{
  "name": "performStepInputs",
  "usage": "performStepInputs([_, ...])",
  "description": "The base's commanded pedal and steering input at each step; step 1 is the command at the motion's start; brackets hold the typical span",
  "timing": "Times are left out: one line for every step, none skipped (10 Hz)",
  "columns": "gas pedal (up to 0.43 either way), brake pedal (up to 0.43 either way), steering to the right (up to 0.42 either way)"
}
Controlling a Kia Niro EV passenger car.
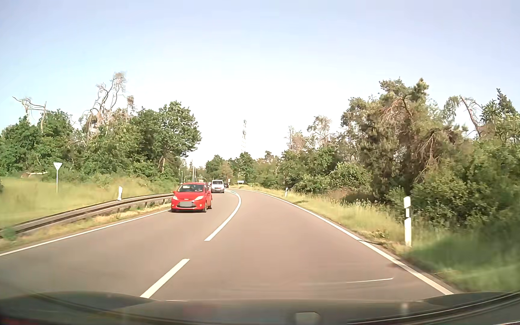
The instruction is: Follow the waypoints while adhering to traffic rules and regulations
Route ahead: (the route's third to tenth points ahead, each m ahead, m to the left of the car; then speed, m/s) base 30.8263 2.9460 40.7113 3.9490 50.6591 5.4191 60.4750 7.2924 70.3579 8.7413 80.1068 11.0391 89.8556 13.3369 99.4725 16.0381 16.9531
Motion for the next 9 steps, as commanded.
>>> performStepInputs([0.087, 0.024, -0.014])
performStepInputs([0.087, 0.024, -0.014])
performStepInputs([0.087, 0.024, -0.014])
performStepInputs([0.087, 0.024, -0.014])
performStepInputs([0.087, 0.024, -0.015])
performStepInputs([0.087, 0.024, -0.015])
performStepInputs([0.079, 0.024, -0.016])
performStepInputs([0.079, 0.024, -0.017])
performStepInputs([0.079, 0.024, -0.017])
